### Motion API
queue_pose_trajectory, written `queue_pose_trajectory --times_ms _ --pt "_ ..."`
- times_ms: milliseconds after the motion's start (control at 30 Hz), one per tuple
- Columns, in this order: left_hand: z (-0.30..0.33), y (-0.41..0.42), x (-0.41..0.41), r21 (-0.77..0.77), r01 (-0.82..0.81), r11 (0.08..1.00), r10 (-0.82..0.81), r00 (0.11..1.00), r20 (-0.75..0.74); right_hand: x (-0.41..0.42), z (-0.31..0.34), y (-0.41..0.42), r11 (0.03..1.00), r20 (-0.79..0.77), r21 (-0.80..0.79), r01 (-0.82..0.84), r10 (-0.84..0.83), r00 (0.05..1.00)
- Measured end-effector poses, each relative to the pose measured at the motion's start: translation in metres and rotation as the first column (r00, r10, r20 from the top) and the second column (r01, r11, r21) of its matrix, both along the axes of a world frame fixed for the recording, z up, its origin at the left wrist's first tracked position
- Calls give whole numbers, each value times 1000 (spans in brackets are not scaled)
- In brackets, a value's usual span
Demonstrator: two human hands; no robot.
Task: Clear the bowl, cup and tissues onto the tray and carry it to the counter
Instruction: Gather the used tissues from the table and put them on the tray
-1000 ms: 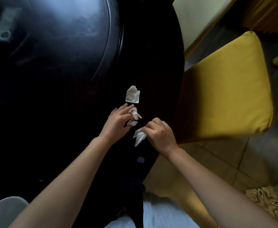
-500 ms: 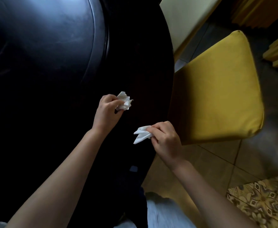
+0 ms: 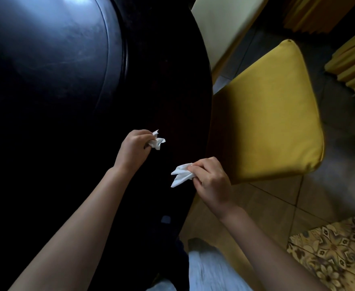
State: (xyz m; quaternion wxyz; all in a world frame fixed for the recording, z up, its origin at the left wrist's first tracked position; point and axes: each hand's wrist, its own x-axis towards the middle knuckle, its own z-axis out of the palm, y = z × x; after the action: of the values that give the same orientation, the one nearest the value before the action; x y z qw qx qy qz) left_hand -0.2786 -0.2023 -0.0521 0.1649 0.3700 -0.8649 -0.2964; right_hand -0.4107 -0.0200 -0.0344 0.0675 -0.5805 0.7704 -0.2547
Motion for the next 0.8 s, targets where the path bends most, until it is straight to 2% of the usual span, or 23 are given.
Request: queue_pose_trajectory --times_ms 167,333,600,800 --pt "-3 2 1 -9 -94 996 94 996 -12 4 3 5 1000 -4 23 -20 20 1000" --pt "20 27 19 32 -278 960 280 952 -120 18 9 9 996 21 81 -44 42 999" --pt "80 135 130 32 -376 926 377 919 -117 81 28 24 984 105 57 -170 163 981" --pt "110 191 218 -44 -416 908 407 904 -133 140 52 42 979 98 -14 -202 202 974"
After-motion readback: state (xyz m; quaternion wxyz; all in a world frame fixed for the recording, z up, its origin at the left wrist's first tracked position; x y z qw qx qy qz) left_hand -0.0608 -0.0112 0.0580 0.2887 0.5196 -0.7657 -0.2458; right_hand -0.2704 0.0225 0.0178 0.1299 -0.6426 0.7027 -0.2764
